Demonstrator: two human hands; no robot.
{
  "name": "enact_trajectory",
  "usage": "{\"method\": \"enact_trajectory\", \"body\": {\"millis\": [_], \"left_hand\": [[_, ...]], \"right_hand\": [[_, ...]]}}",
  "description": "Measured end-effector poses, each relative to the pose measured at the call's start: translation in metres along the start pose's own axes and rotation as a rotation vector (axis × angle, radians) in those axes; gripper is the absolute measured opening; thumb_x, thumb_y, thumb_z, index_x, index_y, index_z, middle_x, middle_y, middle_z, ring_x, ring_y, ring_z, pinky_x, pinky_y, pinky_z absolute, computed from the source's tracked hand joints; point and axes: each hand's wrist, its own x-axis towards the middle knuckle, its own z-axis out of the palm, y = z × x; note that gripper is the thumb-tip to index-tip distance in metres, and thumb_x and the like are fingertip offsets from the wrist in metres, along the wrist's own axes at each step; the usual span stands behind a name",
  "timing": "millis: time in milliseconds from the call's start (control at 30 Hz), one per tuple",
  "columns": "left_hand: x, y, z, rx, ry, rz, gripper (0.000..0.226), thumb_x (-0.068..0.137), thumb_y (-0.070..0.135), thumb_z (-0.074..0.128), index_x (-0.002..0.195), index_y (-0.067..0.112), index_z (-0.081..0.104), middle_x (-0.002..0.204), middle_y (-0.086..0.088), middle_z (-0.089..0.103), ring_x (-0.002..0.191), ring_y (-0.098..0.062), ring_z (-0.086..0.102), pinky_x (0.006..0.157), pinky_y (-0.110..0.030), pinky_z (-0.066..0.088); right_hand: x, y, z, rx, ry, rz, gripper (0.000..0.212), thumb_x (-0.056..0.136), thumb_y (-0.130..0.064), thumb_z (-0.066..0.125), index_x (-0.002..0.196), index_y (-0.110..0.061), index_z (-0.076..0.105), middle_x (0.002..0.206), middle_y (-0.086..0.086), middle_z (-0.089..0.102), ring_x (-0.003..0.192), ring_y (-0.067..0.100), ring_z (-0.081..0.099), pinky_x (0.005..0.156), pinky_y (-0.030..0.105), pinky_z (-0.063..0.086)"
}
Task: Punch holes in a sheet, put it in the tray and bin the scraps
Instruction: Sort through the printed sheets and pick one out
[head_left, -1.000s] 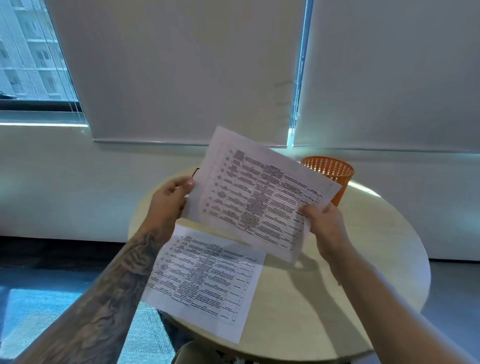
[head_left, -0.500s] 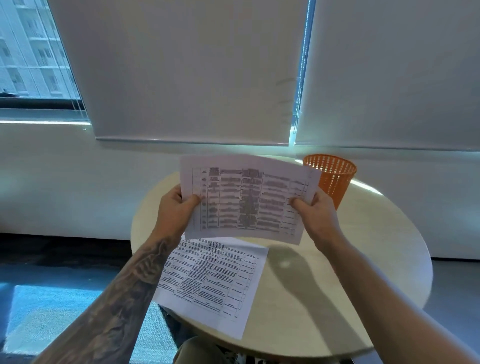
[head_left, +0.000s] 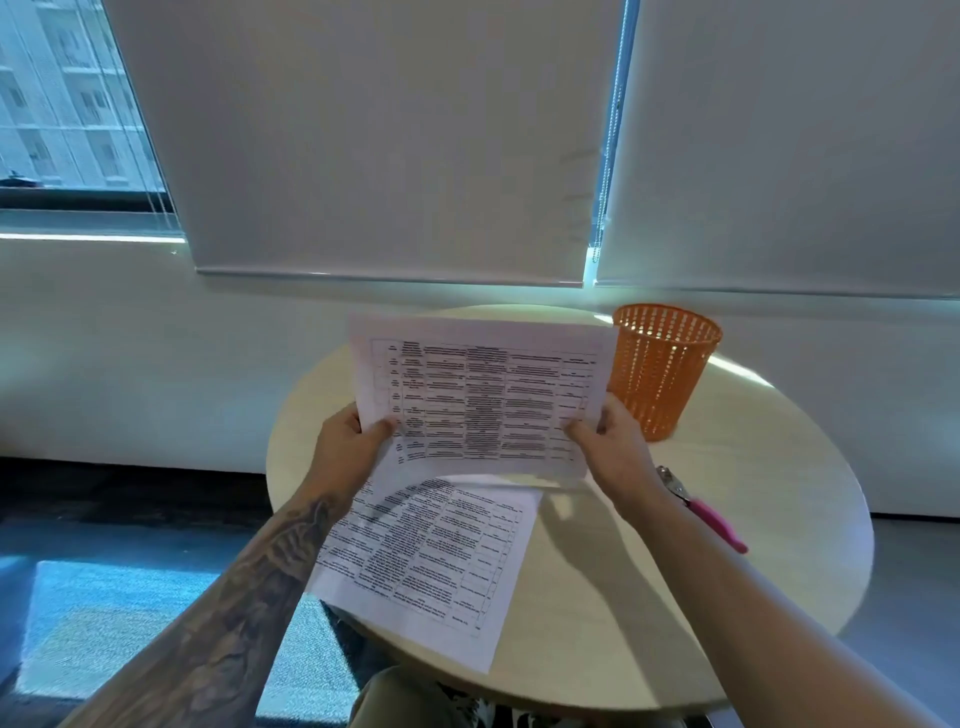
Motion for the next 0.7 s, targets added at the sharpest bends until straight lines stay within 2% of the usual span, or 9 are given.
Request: {"method": "enact_trajectory", "body": {"millis": [67, 133, 233, 333, 400, 467, 567, 633, 700], "left_hand": [[0.003, 0.0, -0.01, -0.011, 0.045, 0.01, 0.031, 0.093, 0.005, 0.063, 0.123, 0.009, 0.065, 0.111, -0.007, 0.069, 0.101, -0.028, 0.064, 0.077, -0.025, 0.05], [0.007, -0.002, -0.019, -0.018, 0.087, 0.014, 0.033, 0.094, 0.004, 0.062, 0.126, 0.009, 0.064, 0.11, -0.003, 0.068, 0.104, -0.025, 0.062, 0.077, -0.02, 0.047], [0.009, -0.004, -0.031, 0.003, 0.138, 0.001, 0.031, 0.096, 0.008, 0.06, 0.126, 0.015, 0.065, 0.107, 0.003, 0.068, 0.103, -0.023, 0.063, 0.085, -0.032, 0.05], [0.011, 0.0, -0.04, 0.067, 0.129, -0.02, 0.028, 0.098, 0.012, 0.057, 0.123, 0.02, 0.065, 0.104, 0.003, 0.069, 0.095, -0.022, 0.066, 0.089, -0.043, 0.055], [0.014, 0.007, -0.045, 0.145, 0.104, -0.009, 0.019, 0.098, 0.012, 0.057, 0.108, 0.025, 0.067, 0.103, 0.0, 0.071, 0.096, -0.028, 0.069, 0.087, -0.047, 0.057], [0.015, 0.017, -0.049, 0.23, 0.065, 0.033, 0.018, 0.096, 0.013, 0.058, 0.097, 0.029, 0.068, 0.102, -0.002, 0.073, 0.093, -0.029, 0.071, 0.084, -0.048, 0.059], [0.018, 0.032, -0.053, 0.311, -0.049, 0.1, 0.023, 0.095, 0.009, 0.057, 0.097, 0.027, 0.071, 0.099, 0.001, 0.076, 0.085, -0.018, 0.075, 0.079, -0.04, 0.061], [0.018, 0.04, -0.053, 0.345, -0.113, 0.157, 0.02, 0.094, 0.005, 0.058, 0.097, 0.016, 0.075, 0.095, 0.007, 0.078, 0.082, -0.01, 0.075, 0.074, -0.029, 0.061], [0.02, 0.046, -0.052, 0.382, -0.129, 0.205, 0.017, 0.093, 0.004, 0.058, 0.096, 0.007, 0.075, 0.094, 0.009, 0.078, 0.083, -0.009, 0.074, 0.068, -0.021, 0.057]], "right_hand": [[0.0, 0.007, 0.004, -0.021, -0.045, 0.065, 0.038, 0.096, -0.008, 0.065, 0.13, -0.017, 0.052, 0.121, 0.002, 0.068, 0.105, 0.015, 0.067, 0.086, 0.031, 0.056], [-0.001, 0.018, 0.011, -0.127, -0.075, 0.123, 0.053, 0.094, -0.014, 0.068, 0.142, -0.016, 0.044, 0.127, 0.003, 0.064, 0.105, 0.018, 0.065, 0.084, 0.032, 0.055], [-0.005, 0.031, 0.023, -0.255, -0.047, 0.117, 0.064, 0.094, -0.023, 0.07, 0.149, -0.021, 0.039, 0.136, -0.003, 0.056, 0.116, 0.02, 0.059, 0.094, 0.041, 0.053], [-0.008, 0.026, 0.031, -0.154, 0.171, -0.016, 0.057, 0.095, -0.019, 0.067, 0.146, -0.023, 0.042, 0.143, -0.002, 0.049, 0.128, 0.017, 0.049, 0.107, 0.046, 0.047], [-0.007, 0.012, 0.032, -0.202, 0.249, -0.168, 0.061, 0.094, -0.019, 0.066, 0.149, -0.023, 0.04, 0.148, -0.001, 0.044, 0.135, 0.013, 0.039, 0.114, 0.039, 0.037], [0.0, -0.002, 0.033, -0.38, 0.236, -0.333, 0.068, 0.093, -0.025, 0.068, 0.152, -0.021, 0.036, 0.155, 0.0, 0.039, 0.138, 0.01, 0.032, 0.116, 0.033, 0.028], [0.016, -0.024, 0.039, -0.595, 0.136, -0.415, 0.073, 0.094, -0.032, 0.065, 0.157, -0.018, 0.031, 0.163, 0.007, 0.033, 0.151, 0.024, 0.027, 0.124, 0.048, 0.024], [0.023, -0.038, 0.047, -0.654, 0.085, -0.416, 0.067, 0.096, -0.034, 0.061, 0.155, -0.018, 0.035, 0.157, 0.008, 0.043, 0.146, 0.027, 0.035, 0.12, 0.051, 0.029], [0.026, -0.05, 0.053, -0.669, 0.027, -0.407, 0.051, 0.098, -0.032, 0.058, 0.146, -0.02, 0.049, 0.129, 0.006, 0.063, 0.119, 0.026, 0.057, 0.105, 0.049, 0.046]]}}
